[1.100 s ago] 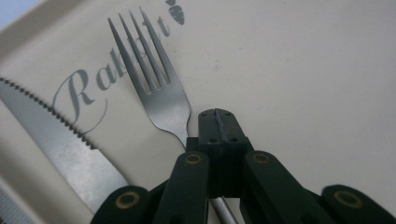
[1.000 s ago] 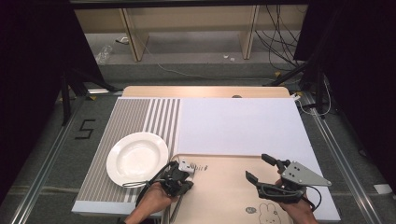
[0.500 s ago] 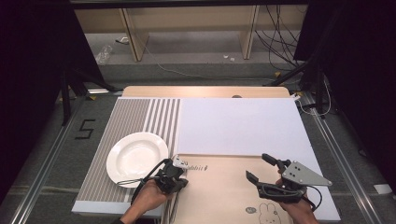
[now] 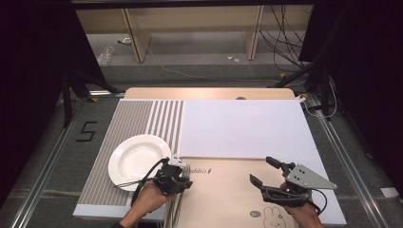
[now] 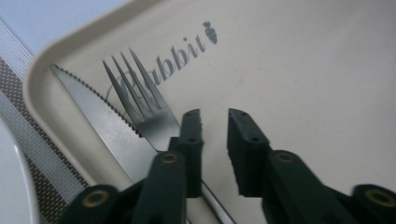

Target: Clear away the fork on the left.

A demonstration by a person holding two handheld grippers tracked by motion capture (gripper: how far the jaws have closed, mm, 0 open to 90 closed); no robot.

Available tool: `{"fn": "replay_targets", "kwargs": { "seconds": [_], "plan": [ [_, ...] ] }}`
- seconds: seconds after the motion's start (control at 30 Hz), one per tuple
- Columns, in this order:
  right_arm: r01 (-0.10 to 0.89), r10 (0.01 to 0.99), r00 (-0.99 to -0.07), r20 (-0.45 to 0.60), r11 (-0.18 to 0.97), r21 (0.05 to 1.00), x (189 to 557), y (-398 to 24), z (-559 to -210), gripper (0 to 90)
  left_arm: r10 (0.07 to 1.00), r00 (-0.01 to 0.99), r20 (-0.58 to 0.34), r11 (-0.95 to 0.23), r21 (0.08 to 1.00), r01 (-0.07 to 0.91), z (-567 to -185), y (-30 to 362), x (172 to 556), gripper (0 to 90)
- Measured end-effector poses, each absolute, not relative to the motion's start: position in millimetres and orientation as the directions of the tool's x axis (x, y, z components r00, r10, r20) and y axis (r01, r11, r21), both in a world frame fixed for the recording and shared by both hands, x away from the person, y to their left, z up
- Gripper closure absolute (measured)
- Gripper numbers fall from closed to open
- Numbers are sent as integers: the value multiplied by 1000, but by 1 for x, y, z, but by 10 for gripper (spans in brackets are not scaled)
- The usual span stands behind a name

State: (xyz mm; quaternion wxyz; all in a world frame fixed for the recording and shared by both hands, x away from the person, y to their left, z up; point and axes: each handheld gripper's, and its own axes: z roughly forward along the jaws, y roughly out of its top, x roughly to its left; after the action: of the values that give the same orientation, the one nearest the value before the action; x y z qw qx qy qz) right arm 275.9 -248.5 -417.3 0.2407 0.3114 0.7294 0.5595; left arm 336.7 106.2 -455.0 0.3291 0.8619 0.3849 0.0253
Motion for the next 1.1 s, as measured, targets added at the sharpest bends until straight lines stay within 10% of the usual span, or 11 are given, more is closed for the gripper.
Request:
{"fn": "replay_targets", "kwargs": {
  "seconds": [0.37, 1.1],
  "plan": [
    [188, 725, -689, 3, 174, 967, 275, -249, -417, 220, 682, 674, -284, -377, 653, 657, -436, 119, 337, 344],
    [185, 726, -688, 4, 170, 968, 275, -249, -417, 219, 737, 589, -332, -182, 742, 645, -411, 157, 342, 233]
  ]
}}
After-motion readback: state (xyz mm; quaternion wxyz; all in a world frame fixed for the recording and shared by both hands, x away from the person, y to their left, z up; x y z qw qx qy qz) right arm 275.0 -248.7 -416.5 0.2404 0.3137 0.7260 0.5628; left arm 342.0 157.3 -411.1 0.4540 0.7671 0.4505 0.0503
